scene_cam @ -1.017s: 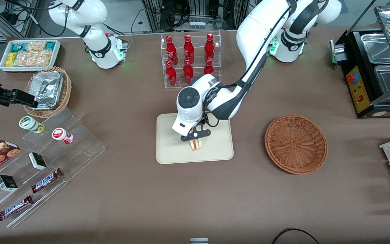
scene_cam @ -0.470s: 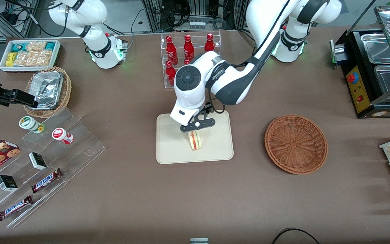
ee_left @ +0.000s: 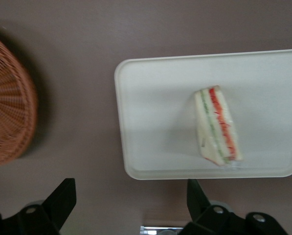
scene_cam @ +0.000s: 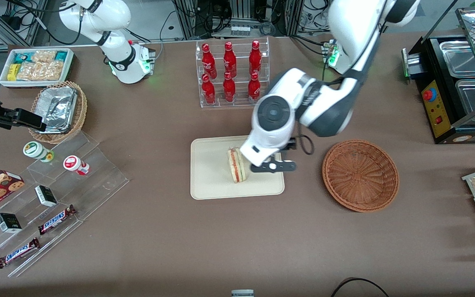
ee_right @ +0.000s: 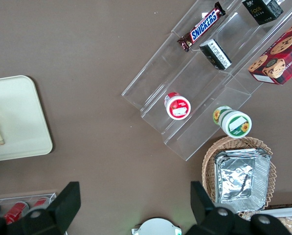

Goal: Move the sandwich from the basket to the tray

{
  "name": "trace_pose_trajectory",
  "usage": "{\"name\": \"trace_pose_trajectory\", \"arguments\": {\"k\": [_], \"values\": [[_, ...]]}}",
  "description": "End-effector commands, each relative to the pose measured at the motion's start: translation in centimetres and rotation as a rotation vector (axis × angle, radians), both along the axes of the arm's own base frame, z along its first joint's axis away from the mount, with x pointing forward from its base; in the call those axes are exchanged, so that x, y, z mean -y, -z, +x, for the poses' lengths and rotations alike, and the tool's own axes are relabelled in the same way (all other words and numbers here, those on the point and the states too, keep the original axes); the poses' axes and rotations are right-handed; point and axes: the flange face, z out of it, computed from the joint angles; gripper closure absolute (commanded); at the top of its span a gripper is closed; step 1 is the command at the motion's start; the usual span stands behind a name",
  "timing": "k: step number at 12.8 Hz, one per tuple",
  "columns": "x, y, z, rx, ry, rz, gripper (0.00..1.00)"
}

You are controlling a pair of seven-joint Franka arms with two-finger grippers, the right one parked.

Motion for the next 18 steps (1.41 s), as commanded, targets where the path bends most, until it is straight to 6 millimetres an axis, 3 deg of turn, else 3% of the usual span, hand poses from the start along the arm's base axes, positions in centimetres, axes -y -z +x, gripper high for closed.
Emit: {"name": "trace_pose_trajectory", "arguments": {"k": [1,7,9,11,13,15,18], "values": [[-7.6,-2.6,-0.5,-0.02,0.09,-0.011,0.0],[-24.0,-6.5,0.3,-0.015,0.228,-0.052,0.0],[-27.6,-8.7,-0.1,-0.001,0.242,-0.06,0.0],[-30.2,-11.0,-1.1,0.006,0.212,-0.056,0.0],[-31.1,-13.0,-2.1,0.007,0.185,-0.051,0.0],[-33.4,-15.3,-2.9,0.032,0.144,-0.048,0.0],[-34.5,-17.3,-4.0,0.049,0.132,-0.021,0.0]]}}
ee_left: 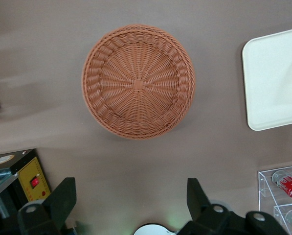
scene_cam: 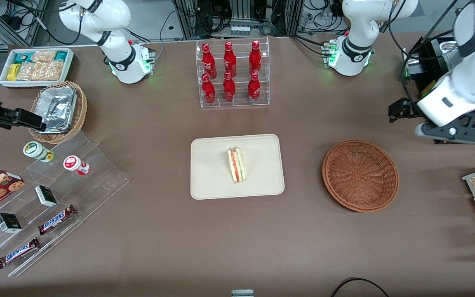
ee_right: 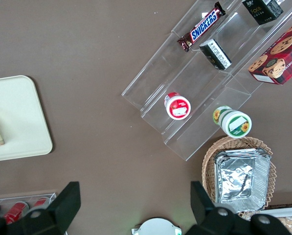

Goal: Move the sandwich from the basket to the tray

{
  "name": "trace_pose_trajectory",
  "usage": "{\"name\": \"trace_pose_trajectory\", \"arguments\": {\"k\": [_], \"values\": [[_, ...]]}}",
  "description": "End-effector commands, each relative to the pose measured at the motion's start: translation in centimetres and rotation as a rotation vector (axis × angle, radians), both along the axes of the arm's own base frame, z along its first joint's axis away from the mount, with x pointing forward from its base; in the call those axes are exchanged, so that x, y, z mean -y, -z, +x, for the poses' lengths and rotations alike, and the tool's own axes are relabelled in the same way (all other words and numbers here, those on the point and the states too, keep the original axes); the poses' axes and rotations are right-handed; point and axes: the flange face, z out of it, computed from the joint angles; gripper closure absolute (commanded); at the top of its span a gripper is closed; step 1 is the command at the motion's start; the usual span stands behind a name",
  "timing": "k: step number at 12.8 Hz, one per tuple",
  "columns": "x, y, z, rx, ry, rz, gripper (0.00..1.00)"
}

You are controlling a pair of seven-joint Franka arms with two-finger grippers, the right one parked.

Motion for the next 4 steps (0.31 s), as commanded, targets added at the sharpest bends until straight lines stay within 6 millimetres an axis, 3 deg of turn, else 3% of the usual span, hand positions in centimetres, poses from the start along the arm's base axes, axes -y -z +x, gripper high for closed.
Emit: {"name": "trace_pose_trajectory", "arguments": {"k": [1,4], "values": [[-0.8,-1.6,-1.4,0.002,0.0,0.057,0.0],[-1.8,-2.3,-1.5,0.0,-0.018,0.069,0.0]]}}
